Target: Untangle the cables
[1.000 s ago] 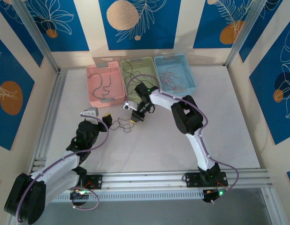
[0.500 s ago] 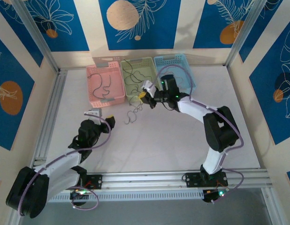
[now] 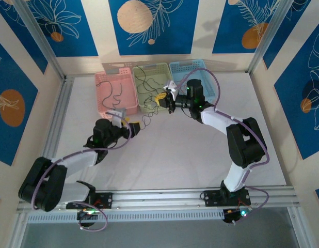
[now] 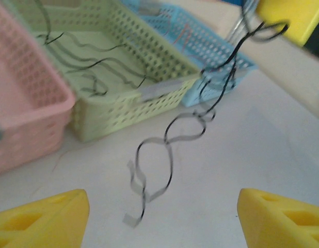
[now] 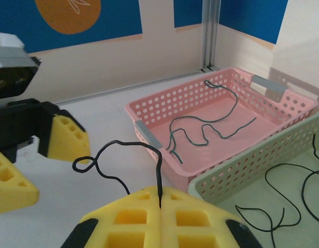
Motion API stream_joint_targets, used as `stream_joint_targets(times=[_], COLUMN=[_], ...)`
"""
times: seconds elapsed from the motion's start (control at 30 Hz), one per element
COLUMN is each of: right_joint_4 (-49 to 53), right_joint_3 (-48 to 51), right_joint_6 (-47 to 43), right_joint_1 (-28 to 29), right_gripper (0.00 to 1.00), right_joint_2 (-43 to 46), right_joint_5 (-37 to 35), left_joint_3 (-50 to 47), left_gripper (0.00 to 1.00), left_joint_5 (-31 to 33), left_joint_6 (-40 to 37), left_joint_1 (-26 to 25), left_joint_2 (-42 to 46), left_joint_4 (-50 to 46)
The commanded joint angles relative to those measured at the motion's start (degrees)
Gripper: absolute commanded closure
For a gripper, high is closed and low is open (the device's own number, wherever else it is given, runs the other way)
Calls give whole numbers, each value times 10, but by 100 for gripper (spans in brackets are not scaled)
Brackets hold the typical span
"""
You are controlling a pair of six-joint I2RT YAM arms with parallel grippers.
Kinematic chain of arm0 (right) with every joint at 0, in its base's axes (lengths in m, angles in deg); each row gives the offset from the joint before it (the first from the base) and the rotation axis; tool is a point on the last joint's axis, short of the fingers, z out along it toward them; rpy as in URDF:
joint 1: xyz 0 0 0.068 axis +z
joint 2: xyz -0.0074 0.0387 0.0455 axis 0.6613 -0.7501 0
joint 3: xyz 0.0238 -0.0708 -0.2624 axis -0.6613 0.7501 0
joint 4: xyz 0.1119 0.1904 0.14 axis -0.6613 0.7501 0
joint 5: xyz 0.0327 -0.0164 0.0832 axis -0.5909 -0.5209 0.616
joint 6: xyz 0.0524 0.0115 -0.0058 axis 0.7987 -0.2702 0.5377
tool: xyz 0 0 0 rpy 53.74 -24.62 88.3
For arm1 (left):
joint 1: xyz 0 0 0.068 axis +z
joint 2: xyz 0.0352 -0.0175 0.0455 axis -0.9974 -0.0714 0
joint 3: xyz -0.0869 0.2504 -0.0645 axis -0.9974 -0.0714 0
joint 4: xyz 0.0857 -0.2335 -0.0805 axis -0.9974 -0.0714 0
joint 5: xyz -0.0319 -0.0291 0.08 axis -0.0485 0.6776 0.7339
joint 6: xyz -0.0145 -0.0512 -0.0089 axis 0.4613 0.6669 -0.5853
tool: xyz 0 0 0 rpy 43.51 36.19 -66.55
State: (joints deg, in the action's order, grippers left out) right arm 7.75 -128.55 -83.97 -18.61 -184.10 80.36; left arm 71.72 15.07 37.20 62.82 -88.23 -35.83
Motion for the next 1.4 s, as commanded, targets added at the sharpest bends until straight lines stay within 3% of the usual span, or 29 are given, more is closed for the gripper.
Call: stream_joint_targets(times=[0.0, 0.47, 0.63, 0.87, 0.93, 1.17, 1.37], right_joint_4=[-3, 9, 9, 11, 11, 19, 74], right_joint_3=[-5, -14, -15, -15, -15, -16, -31], right_joint_6=[14, 19, 21, 23, 24, 19, -17], right_joint_1=[-3, -3, -3, -6, -6, -8, -11], right_gripper=[100, 100, 100, 100, 100, 100, 100], right_joint_2=[0, -4, -4, -2, -2, -2, -3], right_joint_5=[39, 60, 64, 59, 61, 70, 72], left_joint_3=[45, 181, 221, 234, 236, 257, 248], left_gripper=[23, 25, 37, 42, 48, 84, 98], left_joint_5=[-50, -62, -52, -56, -50, 19, 116], left_joint_6=[3, -54, -66, -80, -80, -82, -96], left_joint_1=[2, -38, -41, -45, -46, -45, -45], left_joint_2=[-36, -155, -189, -216, -224, -239, -211], left_joint_4=[96, 86, 62, 65, 65, 45, 33])
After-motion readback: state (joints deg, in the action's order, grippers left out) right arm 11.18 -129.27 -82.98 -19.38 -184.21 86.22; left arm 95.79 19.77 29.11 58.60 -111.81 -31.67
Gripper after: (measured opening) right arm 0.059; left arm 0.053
